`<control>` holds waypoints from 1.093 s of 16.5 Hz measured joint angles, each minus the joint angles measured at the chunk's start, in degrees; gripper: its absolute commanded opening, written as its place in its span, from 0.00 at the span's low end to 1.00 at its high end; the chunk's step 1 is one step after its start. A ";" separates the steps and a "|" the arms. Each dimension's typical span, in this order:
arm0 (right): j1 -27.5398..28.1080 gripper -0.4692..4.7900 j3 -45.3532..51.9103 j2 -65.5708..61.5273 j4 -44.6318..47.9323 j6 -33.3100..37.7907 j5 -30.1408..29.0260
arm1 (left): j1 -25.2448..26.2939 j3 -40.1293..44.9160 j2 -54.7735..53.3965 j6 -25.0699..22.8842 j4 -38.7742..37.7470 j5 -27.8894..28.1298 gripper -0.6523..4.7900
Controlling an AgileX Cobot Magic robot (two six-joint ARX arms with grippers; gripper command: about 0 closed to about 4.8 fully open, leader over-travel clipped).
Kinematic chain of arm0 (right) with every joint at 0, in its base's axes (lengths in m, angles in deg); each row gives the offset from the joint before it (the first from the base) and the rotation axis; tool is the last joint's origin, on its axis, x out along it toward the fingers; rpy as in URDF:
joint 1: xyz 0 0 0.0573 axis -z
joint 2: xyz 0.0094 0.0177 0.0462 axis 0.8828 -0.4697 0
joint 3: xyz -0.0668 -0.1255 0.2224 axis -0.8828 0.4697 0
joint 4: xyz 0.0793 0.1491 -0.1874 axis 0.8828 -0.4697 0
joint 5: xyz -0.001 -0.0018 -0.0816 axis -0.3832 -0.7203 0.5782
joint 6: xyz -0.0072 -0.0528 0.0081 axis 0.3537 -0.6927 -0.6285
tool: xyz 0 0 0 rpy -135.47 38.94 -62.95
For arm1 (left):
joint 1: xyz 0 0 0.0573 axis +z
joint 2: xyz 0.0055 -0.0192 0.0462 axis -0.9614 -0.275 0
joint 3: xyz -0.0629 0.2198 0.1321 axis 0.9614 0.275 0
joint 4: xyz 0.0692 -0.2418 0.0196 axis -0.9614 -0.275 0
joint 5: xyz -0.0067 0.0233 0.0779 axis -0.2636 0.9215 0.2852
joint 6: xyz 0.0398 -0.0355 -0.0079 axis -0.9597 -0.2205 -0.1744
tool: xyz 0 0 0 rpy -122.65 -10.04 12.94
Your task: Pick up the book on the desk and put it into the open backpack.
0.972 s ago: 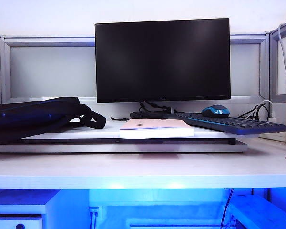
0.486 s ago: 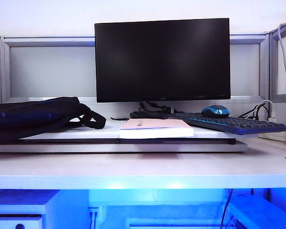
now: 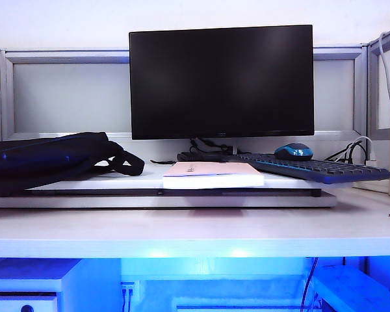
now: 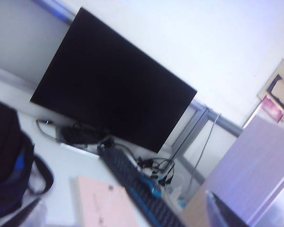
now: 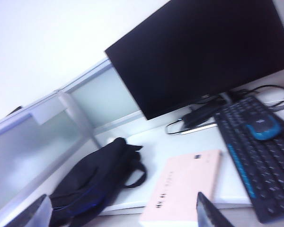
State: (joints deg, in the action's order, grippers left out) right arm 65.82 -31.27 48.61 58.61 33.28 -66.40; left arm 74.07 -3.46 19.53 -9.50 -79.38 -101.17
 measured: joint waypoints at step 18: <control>-10.86 1.00 -5.49 -47.32 19.74 17.68 -16.57 | 4.24 -12.20 -36.48 18.91 15.37 -6.93 1.00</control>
State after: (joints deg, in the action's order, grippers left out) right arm 54.96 -36.75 1.29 78.35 50.96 -82.97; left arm 78.31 -15.66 -16.95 9.41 -64.02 -108.10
